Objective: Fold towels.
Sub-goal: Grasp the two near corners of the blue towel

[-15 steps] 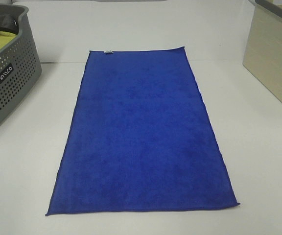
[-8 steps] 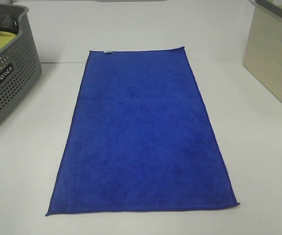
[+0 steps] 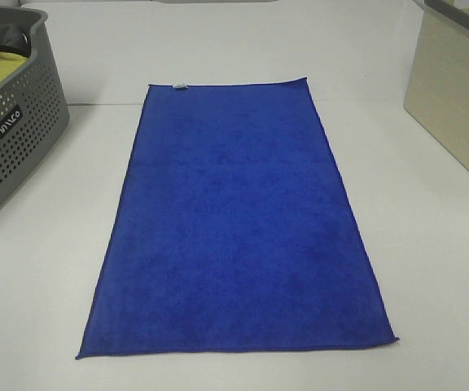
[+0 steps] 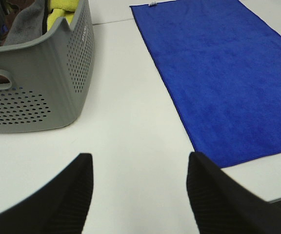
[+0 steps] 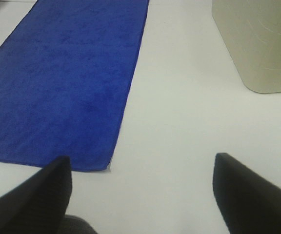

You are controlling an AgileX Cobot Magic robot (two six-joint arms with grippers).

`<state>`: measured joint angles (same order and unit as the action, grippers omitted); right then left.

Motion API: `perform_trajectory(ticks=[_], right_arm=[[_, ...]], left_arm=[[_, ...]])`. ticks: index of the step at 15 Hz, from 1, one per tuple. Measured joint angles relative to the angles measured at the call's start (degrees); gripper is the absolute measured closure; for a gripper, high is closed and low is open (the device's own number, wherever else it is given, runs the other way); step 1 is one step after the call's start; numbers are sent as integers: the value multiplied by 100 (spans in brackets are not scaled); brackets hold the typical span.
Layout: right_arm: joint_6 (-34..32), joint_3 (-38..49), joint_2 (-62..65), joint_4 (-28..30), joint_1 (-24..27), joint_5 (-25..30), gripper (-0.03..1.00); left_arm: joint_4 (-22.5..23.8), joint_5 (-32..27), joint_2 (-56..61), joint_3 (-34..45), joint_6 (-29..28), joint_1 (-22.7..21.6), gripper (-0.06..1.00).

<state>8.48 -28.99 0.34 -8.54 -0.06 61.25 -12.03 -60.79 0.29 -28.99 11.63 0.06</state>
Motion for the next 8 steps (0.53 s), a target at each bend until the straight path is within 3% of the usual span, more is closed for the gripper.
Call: perform_trajectory(ticks=[6, 8], right_arm=[[-52, -6, -23, 0, 0, -34, 21], [-298, -69, -470, 6, 0, -327, 21]], left_arm=[[0, 103, 0, -17, -92, 0, 39], [-138, 779, -178, -34, -304, 0, 39]])
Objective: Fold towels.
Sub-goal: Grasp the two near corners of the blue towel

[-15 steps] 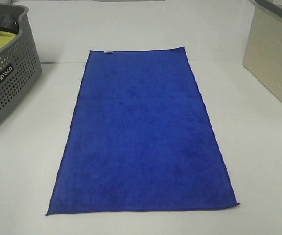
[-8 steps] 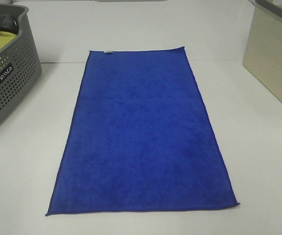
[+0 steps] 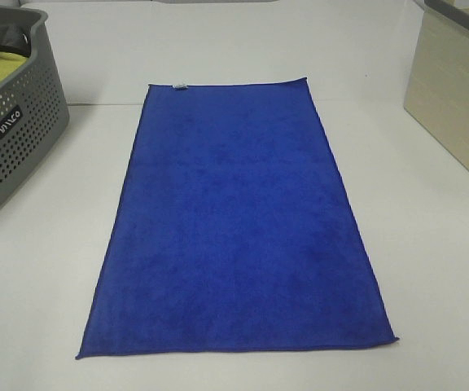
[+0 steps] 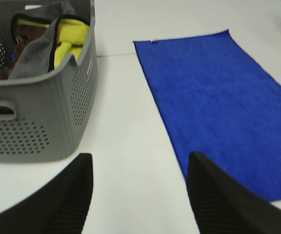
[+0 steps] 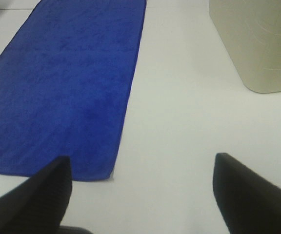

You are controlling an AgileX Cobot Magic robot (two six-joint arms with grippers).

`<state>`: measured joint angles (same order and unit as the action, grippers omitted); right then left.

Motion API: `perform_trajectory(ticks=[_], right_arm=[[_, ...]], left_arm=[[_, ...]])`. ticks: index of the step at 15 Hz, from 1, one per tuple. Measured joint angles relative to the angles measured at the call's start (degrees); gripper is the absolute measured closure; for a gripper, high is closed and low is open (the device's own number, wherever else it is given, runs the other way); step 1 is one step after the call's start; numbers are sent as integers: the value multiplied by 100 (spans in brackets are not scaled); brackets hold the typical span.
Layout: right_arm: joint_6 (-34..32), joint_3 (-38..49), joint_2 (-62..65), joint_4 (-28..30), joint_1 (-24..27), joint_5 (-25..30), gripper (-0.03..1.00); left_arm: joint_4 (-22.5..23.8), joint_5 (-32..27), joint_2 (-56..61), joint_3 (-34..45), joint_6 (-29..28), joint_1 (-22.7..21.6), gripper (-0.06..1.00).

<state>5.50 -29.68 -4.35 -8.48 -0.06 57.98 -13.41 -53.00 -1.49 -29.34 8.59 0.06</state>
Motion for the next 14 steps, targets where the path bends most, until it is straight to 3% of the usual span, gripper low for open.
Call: perform_trajectory(ticks=[4, 8, 14], right_arm=[[-361, -34, -1524, -126, 0, -739, 21], [-430, -34, -3484, -561, 0, -1003, 21], [367, -34, -6325, -1071, 0, -1495, 21]], left_arm=[[-848, 1513, -1197, 327, -424, 0, 39], [-2108, 1696, -3449, 350, -246, 0, 39], [-4824, 1558, -6956, 350, 2773, 0, 39]])
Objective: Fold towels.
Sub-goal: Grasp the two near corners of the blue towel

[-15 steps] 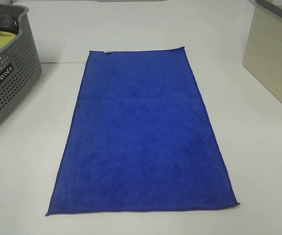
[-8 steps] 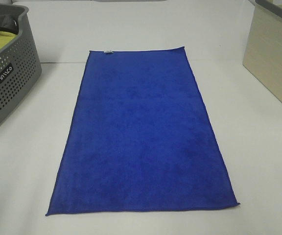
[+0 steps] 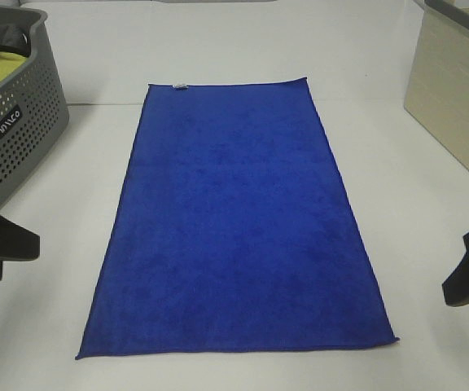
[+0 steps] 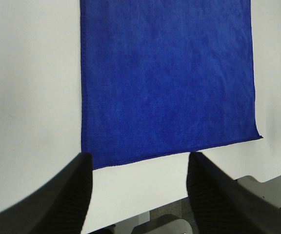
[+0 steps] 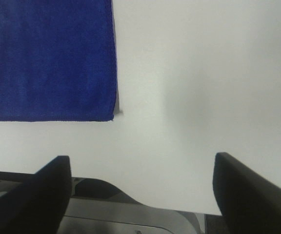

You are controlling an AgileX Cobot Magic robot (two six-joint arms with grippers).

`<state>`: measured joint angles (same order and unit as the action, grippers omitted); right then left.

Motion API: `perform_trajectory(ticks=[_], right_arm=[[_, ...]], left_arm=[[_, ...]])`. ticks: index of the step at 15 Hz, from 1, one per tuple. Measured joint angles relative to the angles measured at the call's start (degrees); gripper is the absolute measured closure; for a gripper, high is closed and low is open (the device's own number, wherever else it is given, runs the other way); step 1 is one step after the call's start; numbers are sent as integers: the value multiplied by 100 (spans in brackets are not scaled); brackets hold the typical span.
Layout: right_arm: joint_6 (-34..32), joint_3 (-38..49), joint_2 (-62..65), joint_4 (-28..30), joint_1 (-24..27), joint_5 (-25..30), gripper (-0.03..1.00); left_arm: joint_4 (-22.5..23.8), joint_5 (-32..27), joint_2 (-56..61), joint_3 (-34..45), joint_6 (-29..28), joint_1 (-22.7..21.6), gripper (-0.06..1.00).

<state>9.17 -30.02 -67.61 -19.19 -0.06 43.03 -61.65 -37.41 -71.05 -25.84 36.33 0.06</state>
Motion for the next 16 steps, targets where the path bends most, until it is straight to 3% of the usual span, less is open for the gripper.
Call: perform_trajectory(ticks=[2, 4, 8, 12, 14, 16], right_arm=[[441, -6, -619, -458, 6, -309, 21], [1014, -6, -1123, -1031, 17, -567, 21], [2263, -11, -2063, -2235, 17, -985, 21], [3295, -17, -2888, -3300, 17, -1146, 21], [3684, -40, -3117, -3787, 17, -1175, 23], [4034, -92, -3380, -4303, -57, -1071, 27]], left_arm=[[-716, 11, -814, 0, 894, 0, 39], [-1146, 52, -1513, 0, 1541, 23, 39], [-1902, 510, -2561, -6, 2441, 384, 37], [-3111, 561, -3209, -11, 3501, 670, 34], [-3661, 384, -3426, -34, 3999, 745, 34], [-3879, -29, -3827, -275, 4246, 1003, 34]])
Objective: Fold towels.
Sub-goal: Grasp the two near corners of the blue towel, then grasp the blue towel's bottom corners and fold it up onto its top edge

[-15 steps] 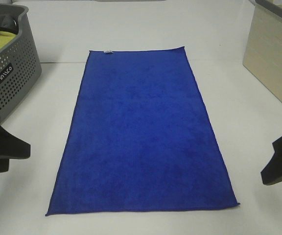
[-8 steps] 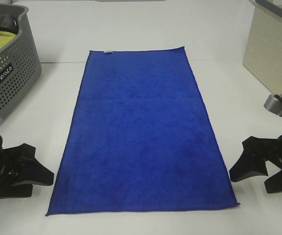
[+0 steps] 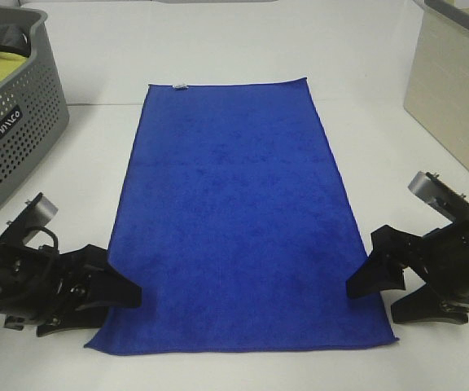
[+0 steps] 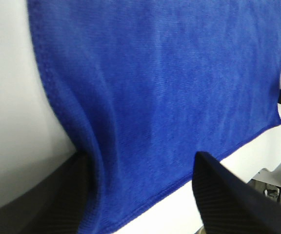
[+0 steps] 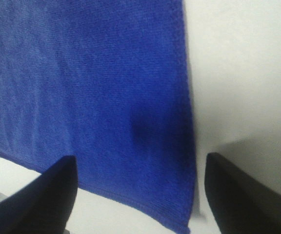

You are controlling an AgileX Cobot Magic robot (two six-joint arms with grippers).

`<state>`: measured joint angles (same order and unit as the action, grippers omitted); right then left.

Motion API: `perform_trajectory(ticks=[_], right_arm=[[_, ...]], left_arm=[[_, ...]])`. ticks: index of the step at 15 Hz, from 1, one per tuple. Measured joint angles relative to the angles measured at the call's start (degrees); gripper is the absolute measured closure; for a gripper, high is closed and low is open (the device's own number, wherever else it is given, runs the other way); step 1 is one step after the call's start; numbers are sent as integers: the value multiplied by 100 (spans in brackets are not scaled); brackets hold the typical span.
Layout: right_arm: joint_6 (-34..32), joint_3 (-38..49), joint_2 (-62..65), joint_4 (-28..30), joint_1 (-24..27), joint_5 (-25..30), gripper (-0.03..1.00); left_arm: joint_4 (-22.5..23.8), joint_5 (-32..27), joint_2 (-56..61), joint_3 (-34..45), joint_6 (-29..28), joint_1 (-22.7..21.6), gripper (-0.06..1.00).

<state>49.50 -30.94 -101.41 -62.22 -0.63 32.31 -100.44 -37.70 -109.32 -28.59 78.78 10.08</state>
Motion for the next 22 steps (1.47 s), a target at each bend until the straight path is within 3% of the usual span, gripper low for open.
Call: perform_trajectory(ticks=[2, 4, 7, 8, 9, 13, 19, 22], right_arm=[[74, -126, -149, -143, -401, -52, 29], [-281, -218, -229, -241, -613, -166, 37], [-642, -218, -269, 11, -625, -498, 73], [-647, -218, -298, 34, -625, -567, 87], [-653, -218, -304, 40, -625, -584, 96], [-716, -63, -97, 143, -625, -521, 97], [-900, 934, 1163, 189, -625, -23, 97], [-980, 1054, 1530, 212, -625, 52, 97]], left_arm=[[-46, -109, -138, -115, 6, 115, 35], [-63, -63, -172, -115, 6, 126, 44], [-29, 183, -235, -115, 74, 126, 84], [0, 223, -235, -115, 132, 126, 92], [6, 241, -212, -109, 143, 126, 94], [46, 407, 355, 269, 149, 126, 94], [52, 384, 1593, 1788, 149, 126, 94], [74, 258, 2057, 1994, 149, 138, 94]])
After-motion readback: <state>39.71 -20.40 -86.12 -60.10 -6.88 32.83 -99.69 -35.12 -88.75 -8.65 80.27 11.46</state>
